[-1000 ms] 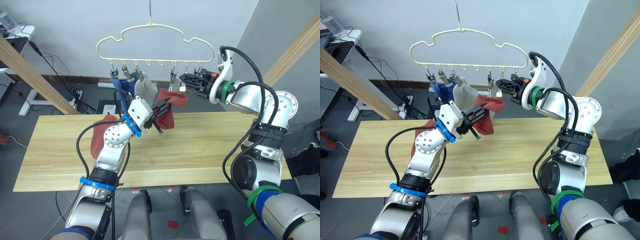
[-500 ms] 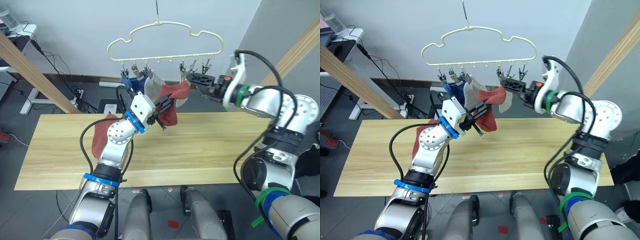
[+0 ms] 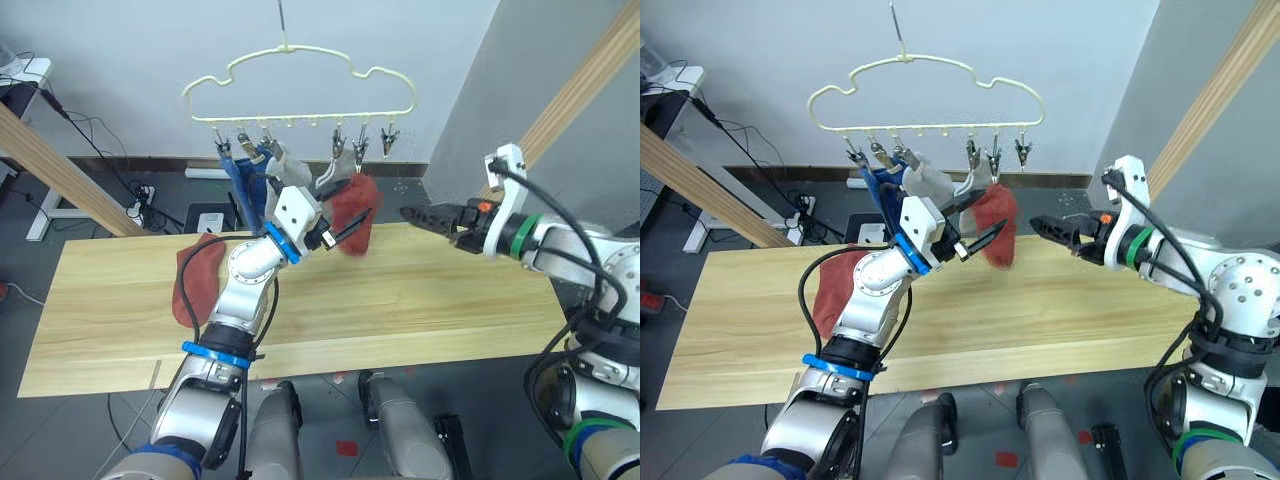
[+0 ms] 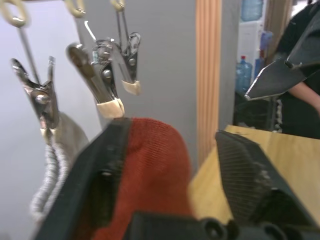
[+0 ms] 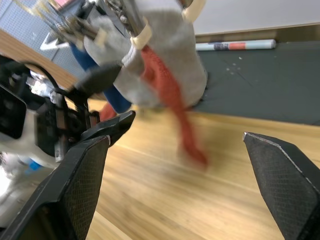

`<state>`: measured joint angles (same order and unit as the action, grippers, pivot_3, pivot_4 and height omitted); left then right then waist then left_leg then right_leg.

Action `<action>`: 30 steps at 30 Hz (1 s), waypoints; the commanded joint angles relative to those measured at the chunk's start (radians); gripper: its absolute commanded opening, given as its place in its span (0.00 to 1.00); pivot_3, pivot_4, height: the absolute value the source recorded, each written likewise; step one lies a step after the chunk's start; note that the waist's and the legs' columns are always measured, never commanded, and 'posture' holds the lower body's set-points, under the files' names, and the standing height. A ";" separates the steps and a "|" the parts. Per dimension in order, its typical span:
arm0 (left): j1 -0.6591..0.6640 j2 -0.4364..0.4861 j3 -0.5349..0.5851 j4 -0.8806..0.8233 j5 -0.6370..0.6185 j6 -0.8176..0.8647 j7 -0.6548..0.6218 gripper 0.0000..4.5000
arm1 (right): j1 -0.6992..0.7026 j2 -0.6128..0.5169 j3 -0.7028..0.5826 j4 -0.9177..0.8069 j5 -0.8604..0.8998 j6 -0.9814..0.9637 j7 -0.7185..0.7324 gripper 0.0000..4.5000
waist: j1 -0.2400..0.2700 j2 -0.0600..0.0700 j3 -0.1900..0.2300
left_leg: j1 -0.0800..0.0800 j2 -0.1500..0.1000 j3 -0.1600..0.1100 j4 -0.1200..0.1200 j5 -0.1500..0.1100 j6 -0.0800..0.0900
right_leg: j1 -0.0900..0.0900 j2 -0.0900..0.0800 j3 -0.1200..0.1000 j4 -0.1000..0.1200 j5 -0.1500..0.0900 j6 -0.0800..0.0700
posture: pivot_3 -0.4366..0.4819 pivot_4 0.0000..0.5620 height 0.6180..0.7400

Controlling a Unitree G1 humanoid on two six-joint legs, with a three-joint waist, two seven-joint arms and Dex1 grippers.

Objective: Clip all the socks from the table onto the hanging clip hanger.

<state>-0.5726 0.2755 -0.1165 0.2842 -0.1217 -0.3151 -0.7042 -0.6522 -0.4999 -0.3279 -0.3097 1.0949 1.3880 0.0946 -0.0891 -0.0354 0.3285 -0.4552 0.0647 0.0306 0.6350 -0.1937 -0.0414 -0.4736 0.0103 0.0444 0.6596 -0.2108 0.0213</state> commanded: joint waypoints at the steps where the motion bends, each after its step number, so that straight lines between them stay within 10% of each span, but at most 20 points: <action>1: 0.086 0.067 0.044 -0.159 -0.076 0.095 -0.042 0.95 | 0.056 -0.063 0.063 -0.091 -0.088 -0.130 0.105 1.00 | 0.002 0.000 0.000 | 0.001 0.000 0.000 0.000 0.000 0.000 | 0.000 0.000 0.000 0.000 0.000 0.000 | 0.38 0.63 1.00; 13: 0.420 0.301 0.312 -0.518 -0.367 0.618 -0.002 0.99 | 0.306 -0.125 0.290 -0.148 -0.514 -0.647 0.300 1.00 | 0.017 0.000 0.000 | 0.003 0.000 0.000 -0.002 0.001 -0.001 | 0.000 0.000 -0.001 0.000 -0.001 0.000 | 0.45 0.61 1.00; 30: 0.606 0.348 0.432 -0.611 -0.255 0.826 0.248 0.99 | 0.380 -0.024 0.338 -0.110 -0.724 -0.764 0.279 1.00 | 0.060 0.000 0.000 | 0.004 0.000 0.001 -0.003 0.001 -0.002 | 0.000 -0.001 0.000 0.000 -0.001 0.000 | 0.52 0.57 1.00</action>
<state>0.0254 0.6154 0.2850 -0.2857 -0.3687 0.4979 -0.4491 -0.2685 -0.5267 0.0243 -0.3812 0.3754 0.6279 0.3791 -0.0292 -0.0355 0.3284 -0.4516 0.0643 0.0313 0.6317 -0.1929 -0.0430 -0.4734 0.0092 0.0442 0.6592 -0.2115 0.0215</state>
